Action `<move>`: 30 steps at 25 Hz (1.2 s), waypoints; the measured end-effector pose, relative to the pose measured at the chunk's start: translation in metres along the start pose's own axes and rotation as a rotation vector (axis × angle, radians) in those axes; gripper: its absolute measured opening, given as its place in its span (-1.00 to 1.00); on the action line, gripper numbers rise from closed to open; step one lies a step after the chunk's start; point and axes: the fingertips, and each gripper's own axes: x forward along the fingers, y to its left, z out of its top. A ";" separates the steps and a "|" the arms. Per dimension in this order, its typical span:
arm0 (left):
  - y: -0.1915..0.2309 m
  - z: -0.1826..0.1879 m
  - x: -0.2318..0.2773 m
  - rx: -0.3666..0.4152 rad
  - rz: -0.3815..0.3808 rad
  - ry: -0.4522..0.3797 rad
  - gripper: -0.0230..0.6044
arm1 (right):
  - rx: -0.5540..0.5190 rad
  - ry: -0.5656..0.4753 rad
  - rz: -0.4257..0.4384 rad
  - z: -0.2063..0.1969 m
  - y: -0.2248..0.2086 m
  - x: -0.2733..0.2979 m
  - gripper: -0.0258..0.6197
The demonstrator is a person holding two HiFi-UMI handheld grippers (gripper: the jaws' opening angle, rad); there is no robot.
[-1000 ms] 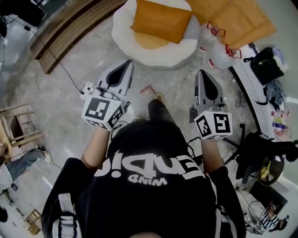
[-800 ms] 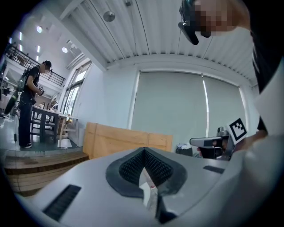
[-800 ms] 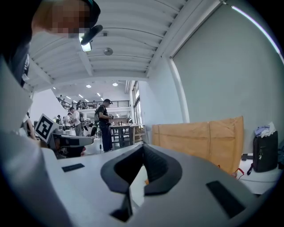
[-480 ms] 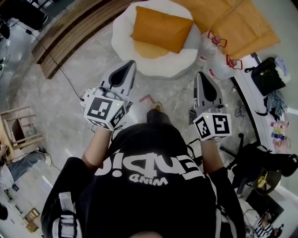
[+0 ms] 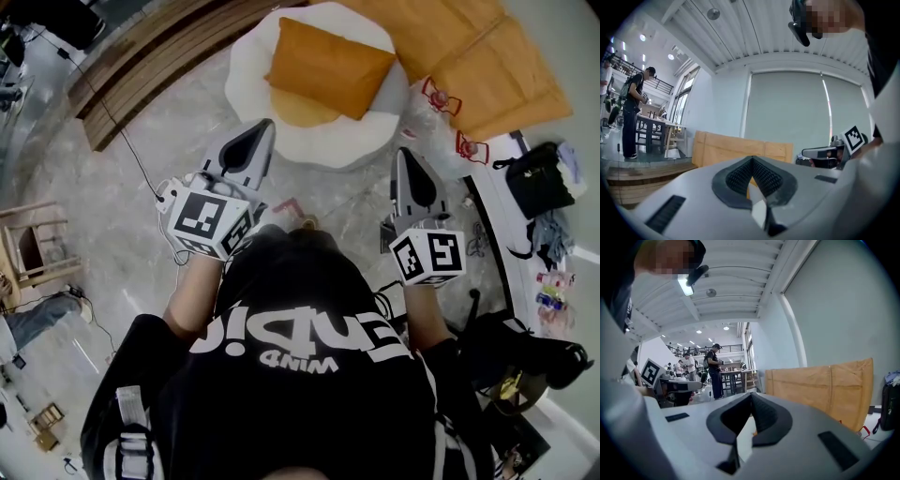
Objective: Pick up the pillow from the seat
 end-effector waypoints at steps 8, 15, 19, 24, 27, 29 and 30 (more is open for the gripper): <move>0.017 0.000 0.026 -0.009 0.025 0.004 -0.90 | 0.001 0.011 0.038 0.002 -0.013 0.034 -0.85; 0.044 0.007 0.062 0.003 0.002 -0.013 -0.90 | 0.000 0.003 0.031 0.008 -0.021 0.074 -0.85; 0.061 0.015 0.088 0.003 -0.015 -0.021 -0.90 | 0.009 -0.010 0.010 0.014 -0.032 0.101 -0.85; 0.095 0.019 0.120 -0.011 -0.032 -0.003 -0.90 | 0.013 -0.012 -0.006 0.020 -0.037 0.144 -0.85; 0.117 0.021 0.144 -0.024 -0.047 0.005 -0.90 | 0.019 -0.020 -0.022 0.024 -0.045 0.173 -0.85; 0.132 0.022 0.161 -0.025 -0.058 0.007 -0.90 | 0.022 -0.023 -0.030 0.026 -0.050 0.194 -0.85; 0.139 0.023 0.169 -0.023 -0.066 0.009 -0.90 | 0.026 -0.022 -0.035 0.026 -0.052 0.204 -0.85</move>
